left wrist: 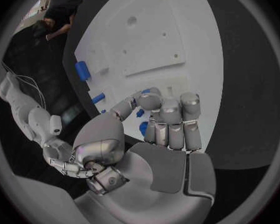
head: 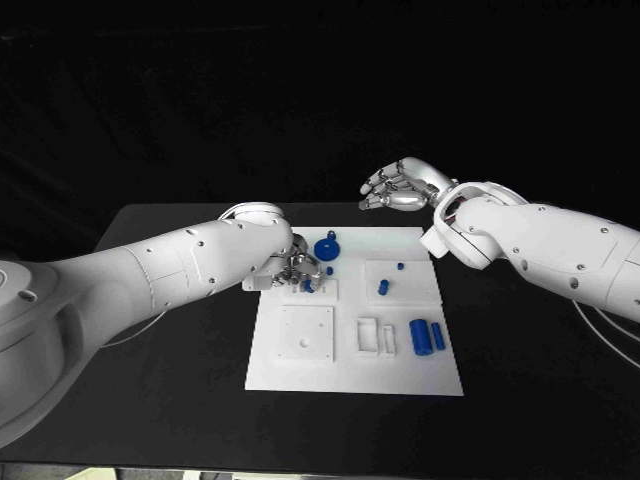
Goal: Assemble the parts on the task board
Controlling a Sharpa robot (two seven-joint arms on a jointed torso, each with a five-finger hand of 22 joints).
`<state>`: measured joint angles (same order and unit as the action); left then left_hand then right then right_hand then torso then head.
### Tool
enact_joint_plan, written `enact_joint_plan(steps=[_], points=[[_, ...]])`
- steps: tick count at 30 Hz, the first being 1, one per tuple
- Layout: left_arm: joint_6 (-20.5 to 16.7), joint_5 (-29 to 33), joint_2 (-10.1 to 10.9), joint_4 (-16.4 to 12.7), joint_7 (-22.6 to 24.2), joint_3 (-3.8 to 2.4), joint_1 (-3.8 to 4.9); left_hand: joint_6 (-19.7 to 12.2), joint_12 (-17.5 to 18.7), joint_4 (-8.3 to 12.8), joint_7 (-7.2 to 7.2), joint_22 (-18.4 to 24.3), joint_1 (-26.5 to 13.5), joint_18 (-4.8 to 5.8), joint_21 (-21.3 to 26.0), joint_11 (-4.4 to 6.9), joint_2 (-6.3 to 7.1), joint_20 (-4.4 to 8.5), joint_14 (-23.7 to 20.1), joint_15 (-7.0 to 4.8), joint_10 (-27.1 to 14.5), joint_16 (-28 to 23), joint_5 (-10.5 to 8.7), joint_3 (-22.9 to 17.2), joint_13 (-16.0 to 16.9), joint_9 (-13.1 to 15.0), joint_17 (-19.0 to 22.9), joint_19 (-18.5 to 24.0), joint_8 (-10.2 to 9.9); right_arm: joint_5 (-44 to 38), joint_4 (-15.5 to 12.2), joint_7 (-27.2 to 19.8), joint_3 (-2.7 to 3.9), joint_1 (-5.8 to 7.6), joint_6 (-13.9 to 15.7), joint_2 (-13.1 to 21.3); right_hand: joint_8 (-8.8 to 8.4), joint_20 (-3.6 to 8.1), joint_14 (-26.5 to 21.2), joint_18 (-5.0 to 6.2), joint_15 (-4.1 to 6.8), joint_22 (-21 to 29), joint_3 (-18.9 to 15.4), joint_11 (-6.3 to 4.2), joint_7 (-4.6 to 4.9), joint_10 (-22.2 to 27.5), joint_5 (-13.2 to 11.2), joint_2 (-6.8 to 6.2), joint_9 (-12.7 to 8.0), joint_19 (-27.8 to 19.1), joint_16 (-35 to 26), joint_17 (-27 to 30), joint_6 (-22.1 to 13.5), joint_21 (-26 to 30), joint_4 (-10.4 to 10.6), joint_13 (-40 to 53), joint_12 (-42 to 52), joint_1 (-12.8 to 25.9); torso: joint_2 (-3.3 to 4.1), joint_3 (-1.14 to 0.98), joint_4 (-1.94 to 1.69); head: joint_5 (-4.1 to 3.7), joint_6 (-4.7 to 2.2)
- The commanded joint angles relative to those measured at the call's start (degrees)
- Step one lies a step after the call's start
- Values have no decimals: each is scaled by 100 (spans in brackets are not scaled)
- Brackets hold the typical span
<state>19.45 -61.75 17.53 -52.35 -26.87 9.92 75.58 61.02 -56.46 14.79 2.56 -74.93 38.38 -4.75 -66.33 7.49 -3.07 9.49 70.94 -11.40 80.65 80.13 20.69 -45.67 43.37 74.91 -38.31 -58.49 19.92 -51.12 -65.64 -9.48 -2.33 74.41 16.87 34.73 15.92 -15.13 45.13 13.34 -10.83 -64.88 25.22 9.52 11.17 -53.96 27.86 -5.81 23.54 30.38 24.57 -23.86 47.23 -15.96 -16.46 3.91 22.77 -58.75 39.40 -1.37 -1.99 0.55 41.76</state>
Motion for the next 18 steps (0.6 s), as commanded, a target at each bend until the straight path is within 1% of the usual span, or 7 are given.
enact_joint_plan(steps=[1,2,3,10,14,16,18], points=[[218,-48,-10,21,-143,43,-75,949,-39,28,-431,1,-55,-61,-11,33,-39,612,129,-137,8,26,304,-573,-7,149,-9,-46,28,14,-5,-31,5,2,-36,0,-8,14,-49,14,-10,-8,27,-7,33,14,28,-6,-7,-38,-27,6,-24,32,-4,-2,-28,35,-1,0,-3,-1,7],[222,-48,-15,17,-148,43,-75,946,-63,107,-430,-9,-168,-61,-31,27,-175,610,129,-131,3,36,602,-315,-7,148,-20,-53,48,14,-5,-30,5,2,-38,-1,-8,14,-49,14,-10,-8,27,-7,33,14,30,-6,-7,-38,-26,7,-24,32,-4,-2,-28,36,-1,0,-3,-1,7],[229,-48,-24,17,-143,43,-75,944,-71,143,-431,-11,-198,-65,-30,28,-226,612,126,-130,-3,36,744,-192,-9,147,-23,-47,56,14,-5,-30,5,2,-38,-1,-8,14,-49,14,-10,-9,28,-7,33,14,32,-6,-7,-38,-26,7,-24,32,-4,-2,-28,36,-2,-1,0,-2,9],[250,-48,-40,17,-143,43,-75,959,-85,108,-432,-7,-188,-69,-20,28,-224,611,127,-127,-6,36,701,-91,-15,141,-28,-39,59,14,-2,-30,5,2,-40,-3,-8,13,-50,14,-10,-10,28,-7,33,13,39,-7,-8,-39,-26,9,-24,33,-5,-2,-30,36,-2,3,8,0,6],[268,-48,-39,14,-144,43,-75,967,-90,95,-433,-7,-184,-70,-17,28,-224,610,129,-125,-6,37,688,-67,-16,140,-30,-38,60,14,-4,-30,5,2,-40,0,-7,13,-50,14,-11,-11,28,-7,33,13,42,-8,-9,-39,-25,10,-24,33,-4,-2,-31,37,-1,-2,3,-3,13],[275,-48,-39,10,-145,43,-75,975,-96,82,-434,-6,-182,-70,-16,29,-225,609,131,-123,-5,39,673,-46,-15,139,-32,-38,62,14,-3,-31,5,2,-39,0,-7,13,-50,14,-11,-12,28,-7,33,13,44,-8,-9,-39,-25,10,-24,34,-4,-2,-31,38,-3,-1,0,-8,17],[278,-48,-38,5,-145,43,-75,986,-109,51,-436,-5,-175,-71,-13,29,-221,608,134,-120,-5,44,611,-2,-14,137,-37,-37,60,14,-4,-31,5,2,-39,0,-7,12,-50,14,-11,-12,28,-7,33,13,45,-8,-9,-40,-25,10,-24,34,-4,-2,-31,38,-4,0,-1,-9,17]])
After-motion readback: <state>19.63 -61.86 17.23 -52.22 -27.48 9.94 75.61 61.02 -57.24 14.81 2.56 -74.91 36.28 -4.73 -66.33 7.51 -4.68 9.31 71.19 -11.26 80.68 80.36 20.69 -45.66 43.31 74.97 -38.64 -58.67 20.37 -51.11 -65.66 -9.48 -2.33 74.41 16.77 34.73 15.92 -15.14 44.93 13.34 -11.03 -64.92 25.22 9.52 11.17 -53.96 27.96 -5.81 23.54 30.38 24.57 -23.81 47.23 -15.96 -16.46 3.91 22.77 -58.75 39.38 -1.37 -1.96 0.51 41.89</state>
